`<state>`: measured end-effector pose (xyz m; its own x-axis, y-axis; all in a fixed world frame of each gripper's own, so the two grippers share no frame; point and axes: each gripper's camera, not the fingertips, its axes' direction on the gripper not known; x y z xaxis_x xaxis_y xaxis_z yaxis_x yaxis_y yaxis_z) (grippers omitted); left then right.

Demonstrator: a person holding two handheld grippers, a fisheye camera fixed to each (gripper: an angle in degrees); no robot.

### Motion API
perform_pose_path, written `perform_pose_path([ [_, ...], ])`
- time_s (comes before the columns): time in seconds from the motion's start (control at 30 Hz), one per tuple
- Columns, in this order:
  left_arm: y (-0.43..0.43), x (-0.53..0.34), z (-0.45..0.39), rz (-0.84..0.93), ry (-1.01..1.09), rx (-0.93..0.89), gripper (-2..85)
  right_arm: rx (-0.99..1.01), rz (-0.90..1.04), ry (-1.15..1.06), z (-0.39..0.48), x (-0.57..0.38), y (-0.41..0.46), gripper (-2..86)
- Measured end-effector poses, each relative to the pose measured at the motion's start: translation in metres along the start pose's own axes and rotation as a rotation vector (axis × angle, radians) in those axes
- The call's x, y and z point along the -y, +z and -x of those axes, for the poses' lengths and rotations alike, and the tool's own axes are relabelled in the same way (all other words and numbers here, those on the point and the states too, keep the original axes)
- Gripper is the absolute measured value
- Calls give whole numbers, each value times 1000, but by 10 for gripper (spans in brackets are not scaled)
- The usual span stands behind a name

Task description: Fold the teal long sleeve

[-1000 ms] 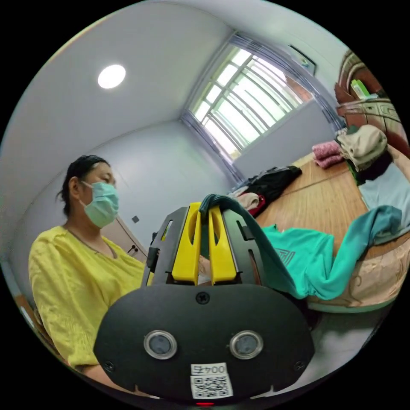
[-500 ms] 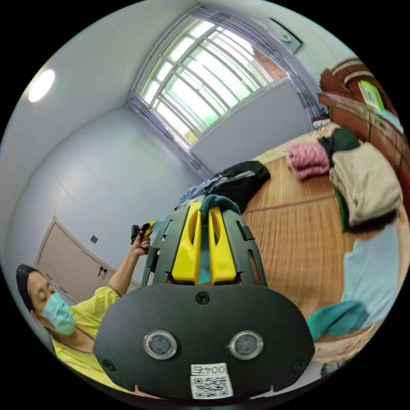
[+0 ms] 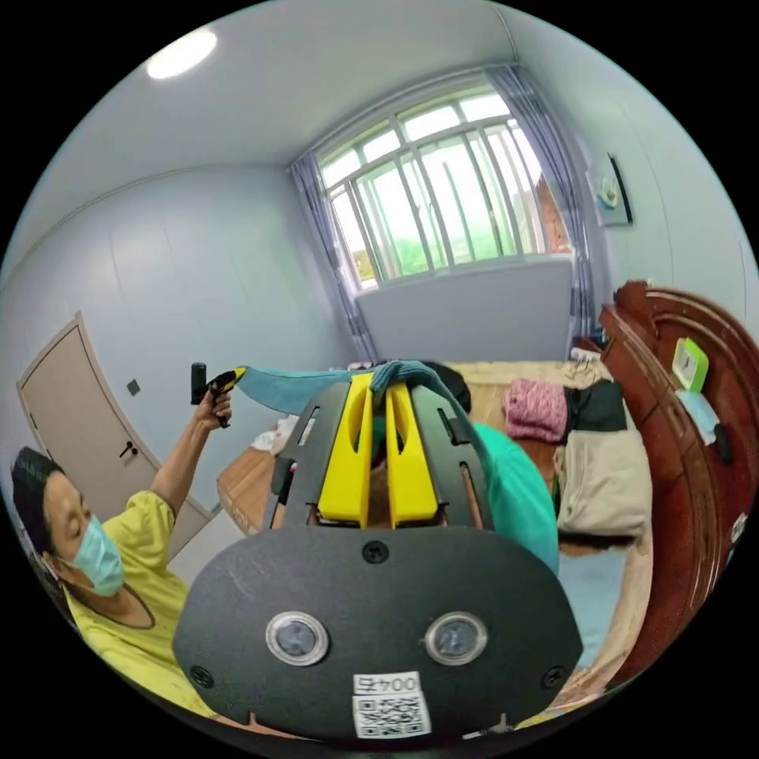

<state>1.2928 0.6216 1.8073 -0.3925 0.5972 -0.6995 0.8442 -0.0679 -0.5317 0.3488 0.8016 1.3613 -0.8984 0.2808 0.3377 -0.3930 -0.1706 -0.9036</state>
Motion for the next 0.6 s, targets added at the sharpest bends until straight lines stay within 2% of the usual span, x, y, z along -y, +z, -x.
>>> perform_pose_path([
  [0.17,59,-142,68,243,-142,3,31,32,246,158,-79,-192,71,37],
  [0.33,113,-308,141,386,-396,-62,29,85,414,476,-176,-427,136,38],
  [0.4,128,-379,163,452,-499,-59,28,82,441,548,-193,-489,142,38],
  [0.5,139,-440,172,543,-563,-50,27,76,479,618,-205,-563,138,38],
  [0.6,132,-473,173,536,-599,-77,26,66,502,621,-206,-608,118,38],
])
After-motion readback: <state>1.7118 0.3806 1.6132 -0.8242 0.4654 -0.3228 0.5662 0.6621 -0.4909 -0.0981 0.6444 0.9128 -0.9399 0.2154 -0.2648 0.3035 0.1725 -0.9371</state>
